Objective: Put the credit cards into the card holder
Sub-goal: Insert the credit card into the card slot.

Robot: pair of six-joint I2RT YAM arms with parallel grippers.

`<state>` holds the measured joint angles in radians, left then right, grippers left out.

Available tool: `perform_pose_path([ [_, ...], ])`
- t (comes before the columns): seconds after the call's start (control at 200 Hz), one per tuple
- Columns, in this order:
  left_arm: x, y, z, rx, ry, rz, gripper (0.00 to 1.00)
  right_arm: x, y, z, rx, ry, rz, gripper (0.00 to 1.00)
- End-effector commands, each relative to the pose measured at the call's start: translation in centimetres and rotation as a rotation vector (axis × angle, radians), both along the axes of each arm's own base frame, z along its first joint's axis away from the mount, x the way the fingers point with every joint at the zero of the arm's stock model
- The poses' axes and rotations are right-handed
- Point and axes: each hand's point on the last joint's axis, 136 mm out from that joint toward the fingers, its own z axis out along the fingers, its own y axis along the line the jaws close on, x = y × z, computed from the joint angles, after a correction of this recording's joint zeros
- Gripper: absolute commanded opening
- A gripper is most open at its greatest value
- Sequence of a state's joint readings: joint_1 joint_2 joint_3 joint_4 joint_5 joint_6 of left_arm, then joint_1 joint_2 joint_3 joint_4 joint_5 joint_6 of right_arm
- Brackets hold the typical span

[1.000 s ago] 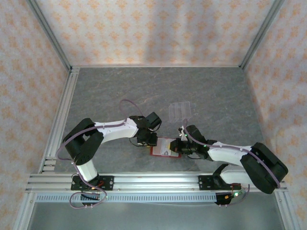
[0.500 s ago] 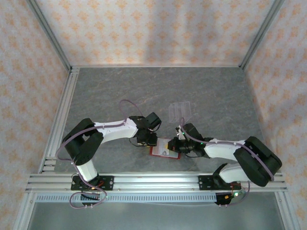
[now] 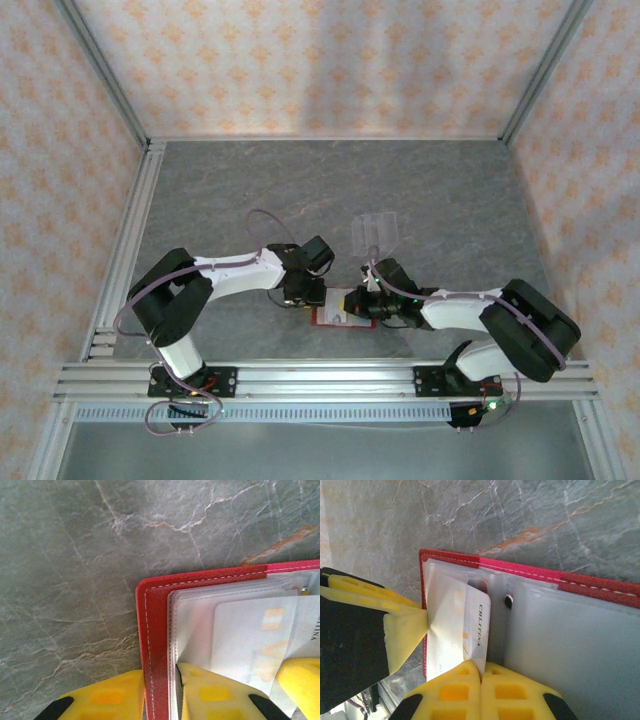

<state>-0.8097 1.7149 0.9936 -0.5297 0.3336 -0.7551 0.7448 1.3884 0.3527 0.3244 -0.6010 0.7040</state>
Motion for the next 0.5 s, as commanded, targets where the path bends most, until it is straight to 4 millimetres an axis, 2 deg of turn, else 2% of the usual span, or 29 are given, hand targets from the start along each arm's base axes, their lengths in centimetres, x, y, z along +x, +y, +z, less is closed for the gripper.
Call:
perform_pose_path([
  [0.0,-2.2,2.2,-1.7,0.087,0.077,0.006,0.24,-0.1,-0.2,-1.3,-0.065,0.008,-0.025,0.0],
  [0.125,-2.1,2.1,-1.3,0.082,0.074,0.008,0.24,0.0,-0.4,-1.5,-0.073,0.006,-0.042,0.02],
  [0.26,-1.9,2.2,-0.5,0.064,0.065,0.024,0.24,0.2,-1.0,-1.0,-0.094,-0.011,-0.06,0.13],
  [0.495,-0.8,3.8,1.3,0.008,0.045,0.104,0.25,0.4,-1.2,0.8,-0.117,-0.026,-0.048,0.32],
])
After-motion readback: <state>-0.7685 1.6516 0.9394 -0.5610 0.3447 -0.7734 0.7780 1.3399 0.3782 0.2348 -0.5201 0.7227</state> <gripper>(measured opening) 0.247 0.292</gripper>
